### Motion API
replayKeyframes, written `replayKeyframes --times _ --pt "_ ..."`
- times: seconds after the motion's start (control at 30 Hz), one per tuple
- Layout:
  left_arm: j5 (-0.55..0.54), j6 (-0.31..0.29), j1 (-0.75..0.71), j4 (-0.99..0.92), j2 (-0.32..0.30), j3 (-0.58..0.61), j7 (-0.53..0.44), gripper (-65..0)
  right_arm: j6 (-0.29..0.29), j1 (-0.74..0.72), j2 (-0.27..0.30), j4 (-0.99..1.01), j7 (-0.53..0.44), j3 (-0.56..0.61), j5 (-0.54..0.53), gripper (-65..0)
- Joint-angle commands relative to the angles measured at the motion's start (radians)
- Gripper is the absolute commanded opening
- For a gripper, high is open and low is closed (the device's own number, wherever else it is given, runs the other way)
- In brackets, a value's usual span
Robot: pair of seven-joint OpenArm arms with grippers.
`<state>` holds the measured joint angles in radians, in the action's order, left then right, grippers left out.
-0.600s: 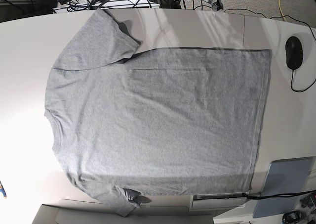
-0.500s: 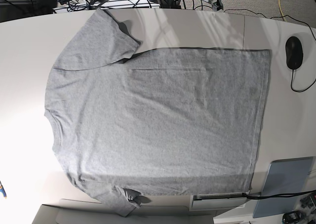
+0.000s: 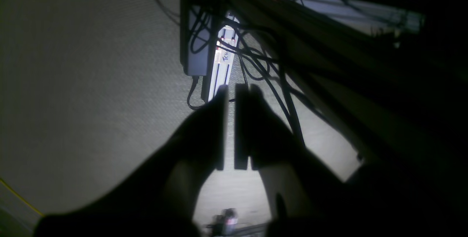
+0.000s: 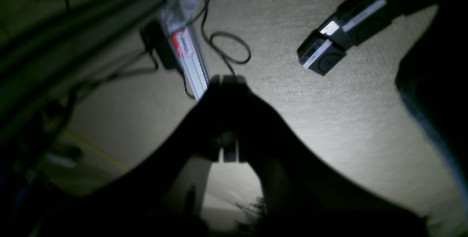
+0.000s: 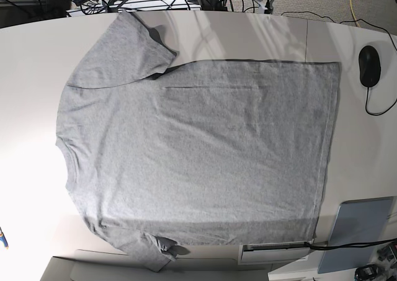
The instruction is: Fold the T-shirt properly
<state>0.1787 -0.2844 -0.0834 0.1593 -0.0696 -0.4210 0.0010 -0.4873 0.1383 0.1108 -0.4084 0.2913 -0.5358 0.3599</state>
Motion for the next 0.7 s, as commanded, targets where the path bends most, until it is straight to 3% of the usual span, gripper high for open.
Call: replayKeyframes --times 0.0,0.1,0.23,0.37,0.47,0.53,0.6,0.67 --pt "0.023 -0.022 -0.003 0.002 -0.005 0.0 -0.003 -62.4 -0.031 0.0 0.014 -0.008 0.004 0.0 0.021 -65.0" --pt "0.077 -0.067 -0.002 0.002 -0.014 0.0 -0.003 -62.4 -0.099 0.0 0.021 -0.008 0.003 0.0 0.097 -65.0" --pt "0.122 -0.08 -0.003 0.002 -0.017 0.0 -0.002 -62.4 -0.112 0.0 0.022 -0.008 0.003 0.0 0.181 -65.0" --pt "0.127 -0.08 -0.003 0.002 -0.016 0.0 -0.003 -62.4 -0.111 0.0 0.022 -0.008 -0.013 0.0 0.175 -65.0" --pt "0.092 -0.08 -0.002 0.002 -0.017 0.0 -0.003 -62.3 -0.111 0.0 0.023 -0.008 -0.014 0.0 0.108 -65.0" --pt "0.053 -0.08 -0.002 0.003 -0.017 0.0 -0.003 -57.2 -0.111 0.001 0.025 -0.008 -0.01 0.0 0.06 -65.0" --pt "0.032 -0.08 -0.003 0.003 -0.017 0.0 -0.003 -45.0 -0.111 0.001 0.026 -0.008 -0.003 0.0 0.031 -65.0" --pt "0.03 -0.08 -0.003 0.003 -0.017 0.0 -0.003 -31.5 -0.111 0.001 0.026 -0.008 -0.002 0.0 0.014 -59.5"
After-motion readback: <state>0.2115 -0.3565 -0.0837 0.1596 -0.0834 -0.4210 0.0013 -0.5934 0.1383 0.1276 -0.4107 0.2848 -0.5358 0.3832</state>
